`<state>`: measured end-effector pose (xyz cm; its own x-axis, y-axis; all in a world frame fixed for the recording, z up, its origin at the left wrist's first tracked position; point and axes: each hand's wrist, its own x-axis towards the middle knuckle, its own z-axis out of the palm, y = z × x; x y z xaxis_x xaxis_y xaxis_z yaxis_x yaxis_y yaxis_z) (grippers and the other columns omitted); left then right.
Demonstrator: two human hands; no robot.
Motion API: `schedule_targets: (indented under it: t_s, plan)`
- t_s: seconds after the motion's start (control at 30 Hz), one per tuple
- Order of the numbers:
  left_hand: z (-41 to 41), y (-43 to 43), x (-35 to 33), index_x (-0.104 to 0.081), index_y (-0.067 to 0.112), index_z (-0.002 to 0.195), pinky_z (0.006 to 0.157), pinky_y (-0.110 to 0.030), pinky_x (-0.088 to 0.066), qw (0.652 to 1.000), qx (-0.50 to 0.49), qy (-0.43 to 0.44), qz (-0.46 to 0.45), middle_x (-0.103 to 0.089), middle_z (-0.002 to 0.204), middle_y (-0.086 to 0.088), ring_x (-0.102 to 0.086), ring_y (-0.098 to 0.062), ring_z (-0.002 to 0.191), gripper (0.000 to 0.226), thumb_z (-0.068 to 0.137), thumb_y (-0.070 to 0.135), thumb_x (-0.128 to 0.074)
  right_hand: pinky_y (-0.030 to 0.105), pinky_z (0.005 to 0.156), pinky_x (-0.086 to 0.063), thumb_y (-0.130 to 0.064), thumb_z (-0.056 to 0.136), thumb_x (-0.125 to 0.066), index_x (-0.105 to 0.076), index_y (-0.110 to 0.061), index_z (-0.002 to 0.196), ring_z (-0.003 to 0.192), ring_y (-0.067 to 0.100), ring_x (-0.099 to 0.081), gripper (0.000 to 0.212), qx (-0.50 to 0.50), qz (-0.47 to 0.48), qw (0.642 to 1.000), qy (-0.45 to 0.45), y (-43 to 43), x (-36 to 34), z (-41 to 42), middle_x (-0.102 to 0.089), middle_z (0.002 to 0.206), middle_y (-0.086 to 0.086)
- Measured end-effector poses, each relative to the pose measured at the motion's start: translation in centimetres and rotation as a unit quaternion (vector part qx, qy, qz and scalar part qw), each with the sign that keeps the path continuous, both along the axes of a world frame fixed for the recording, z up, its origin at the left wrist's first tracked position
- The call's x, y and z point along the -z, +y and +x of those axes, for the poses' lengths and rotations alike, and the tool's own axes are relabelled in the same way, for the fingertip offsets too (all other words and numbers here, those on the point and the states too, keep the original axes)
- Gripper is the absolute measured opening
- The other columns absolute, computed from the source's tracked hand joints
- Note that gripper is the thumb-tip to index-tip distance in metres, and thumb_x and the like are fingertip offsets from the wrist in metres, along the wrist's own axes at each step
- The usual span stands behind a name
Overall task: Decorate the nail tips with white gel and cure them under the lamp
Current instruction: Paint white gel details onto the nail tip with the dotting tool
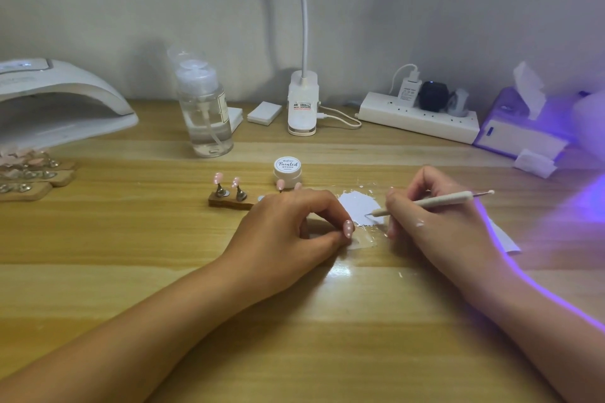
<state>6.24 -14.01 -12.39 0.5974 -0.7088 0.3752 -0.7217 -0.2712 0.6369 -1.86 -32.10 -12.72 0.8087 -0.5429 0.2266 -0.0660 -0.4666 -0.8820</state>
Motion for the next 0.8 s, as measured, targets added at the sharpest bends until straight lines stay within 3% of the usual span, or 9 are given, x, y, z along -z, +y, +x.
schedule_targets:
  t_s: [0.23,0.33,0.43,0.63,0.8]
  plan:
    - [0.4,0.0,0.3,-0.067,0.036,0.078,0.061,-0.026,-0.04,1.0,-0.001,0.026,-0.003,-0.065,0.074,0.028,-0.05,0.007,0.053,0.019,0.082,0.02,-0.076,0.019,0.042,-0.045,-0.035,0.097,-0.064,-0.057,-0.024,0.093,0.053,0.011,-0.062,0.013,-0.018,0.064,0.988,-0.141,1.4,-1.6,-0.8,-0.076,0.082,-0.003]
    - [0.4,0.0,0.3,-0.068,0.035,0.08,0.058,-0.02,-0.032,1.0,0.001,0.02,0.0,-0.068,0.08,0.025,-0.049,0.005,0.053,0.016,0.082,0.022,-0.076,0.017,0.037,-0.036,-0.039,0.085,-0.071,-0.058,-0.022,0.077,0.042,0.008,-0.049,0.023,-0.054,0.161,0.979,-0.117,2.5,-1.9,-1.1,-0.069,0.063,0.003]
    - [0.5,0.0,0.3,-0.068,0.035,0.08,0.055,-0.014,-0.028,1.0,0.002,0.018,0.003,-0.066,0.078,0.027,-0.048,0.004,0.051,0.016,0.082,0.022,-0.076,0.017,0.036,-0.031,-0.022,0.087,-0.073,-0.047,-0.017,0.074,0.037,0.01,-0.04,0.029,-0.056,0.223,0.97,-0.074,2.7,-1.5,-1.2,-0.061,0.051,0.004]
    - [0.4,0.0,0.2,-0.067,0.034,0.08,0.052,-0.013,-0.029,1.0,-0.002,-0.004,0.008,-0.053,0.06,0.041,-0.045,0.002,0.047,0.017,0.082,0.019,-0.076,0.016,0.037,-0.034,0.003,0.083,-0.058,-0.044,-0.02,0.053,0.036,0.011,-0.043,0.04,-0.071,0.193,0.978,-0.042,2.7,-1.1,-0.9,-0.056,0.043,0.01]
    - [0.2,0.0,0.0,-0.067,0.032,0.08,0.052,-0.014,-0.029,1.0,-0.001,-0.015,0.009,-0.049,0.058,0.044,-0.042,0.002,0.044,0.017,0.083,0.017,-0.075,0.015,0.039,-0.035,-0.01,0.071,-0.063,-0.045,-0.02,0.053,0.037,0.011,-0.045,0.027,-0.09,0.189,0.977,-0.044,2.9,-1.2,-1.0,-0.057,0.043,0.009]
